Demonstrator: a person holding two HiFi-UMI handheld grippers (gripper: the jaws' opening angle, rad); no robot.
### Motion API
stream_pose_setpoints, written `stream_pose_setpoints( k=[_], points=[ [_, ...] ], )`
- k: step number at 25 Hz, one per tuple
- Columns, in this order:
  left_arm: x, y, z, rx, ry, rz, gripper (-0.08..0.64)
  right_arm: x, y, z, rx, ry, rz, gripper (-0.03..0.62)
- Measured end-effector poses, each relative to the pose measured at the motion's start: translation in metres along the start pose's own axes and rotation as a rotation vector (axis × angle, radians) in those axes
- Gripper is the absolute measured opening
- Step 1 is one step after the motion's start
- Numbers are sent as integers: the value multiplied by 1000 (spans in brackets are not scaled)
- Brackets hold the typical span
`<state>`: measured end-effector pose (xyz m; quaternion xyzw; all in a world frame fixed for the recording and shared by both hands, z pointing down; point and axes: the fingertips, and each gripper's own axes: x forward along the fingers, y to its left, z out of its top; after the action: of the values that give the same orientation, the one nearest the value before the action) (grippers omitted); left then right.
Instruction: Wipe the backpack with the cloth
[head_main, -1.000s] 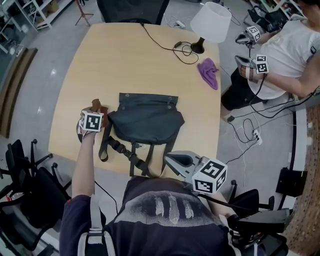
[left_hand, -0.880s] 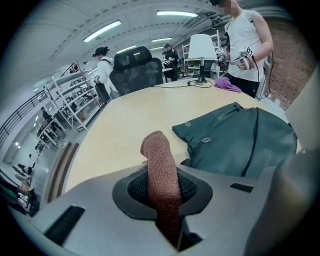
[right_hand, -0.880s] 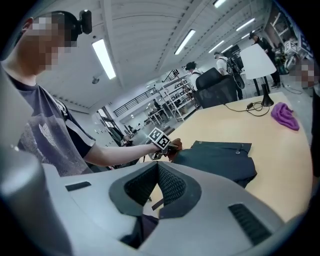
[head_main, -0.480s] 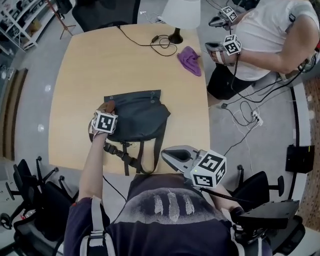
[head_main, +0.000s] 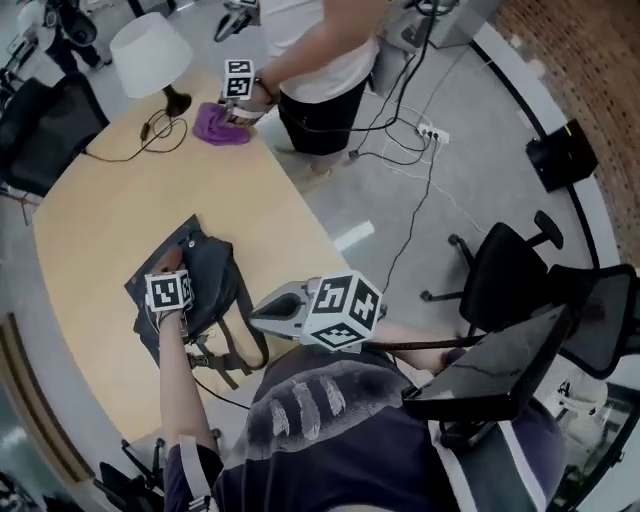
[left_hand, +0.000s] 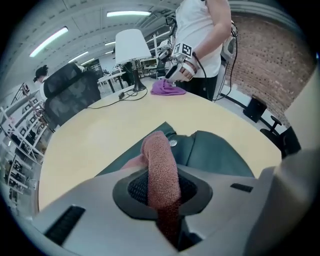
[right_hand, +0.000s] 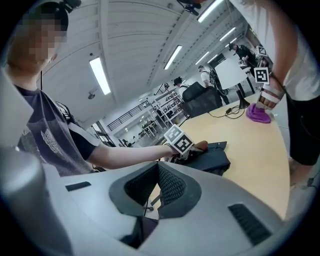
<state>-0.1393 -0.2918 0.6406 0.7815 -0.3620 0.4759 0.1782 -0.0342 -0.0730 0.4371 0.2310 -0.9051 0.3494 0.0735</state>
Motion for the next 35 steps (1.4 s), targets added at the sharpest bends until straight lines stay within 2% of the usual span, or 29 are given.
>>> stream_pose_setpoints(
  k=[6,8,10,13,15,18,20,23,25,26,28,31,33,35],
  points=[
    [1,-63,46,81,-1,-100,57,-39,3,0,44,-46,7,2],
    [-4,-83,59,58,-31,-172,57,-44,5,0,35,-53,19,2],
    [-15,-100,68,-19,-89,-252,57,-48,7,-4,30,-41,36,2],
    [-47,-121,75,-208,-219,-365,57,-55,13,-15,25,-1,94,2],
    [-67,-137,94,-334,-320,-472,57,-60,11,-18,23,2,109,2],
    [-84,-158,134,-482,-443,-633,57,-72,-1,-19,49,-49,62,2],
    [-83,-158,142,-560,-469,-656,57,-73,-6,-17,76,-69,39,2],
    [-66,-139,123,-636,-443,-559,57,-56,-5,-13,78,-35,63,2],
    [-51,-121,100,-638,-402,-443,57,-43,-1,-13,70,-3,85,2],
    [-44,-113,88,-612,-377,-383,57,-37,1,-14,65,11,94,2],
    [-34,-104,69,-500,-318,-272,57,-29,5,-15,53,36,105,2],
    [-26,-101,48,-253,-236,-127,57,-20,9,-16,37,61,114,2],
    [-24,-101,36,-96,-198,-45,57,-16,10,-16,25,75,117,2],
    [-26,-99,26,15,-176,20,57,-14,12,-16,13,89,122,2]
  ],
)
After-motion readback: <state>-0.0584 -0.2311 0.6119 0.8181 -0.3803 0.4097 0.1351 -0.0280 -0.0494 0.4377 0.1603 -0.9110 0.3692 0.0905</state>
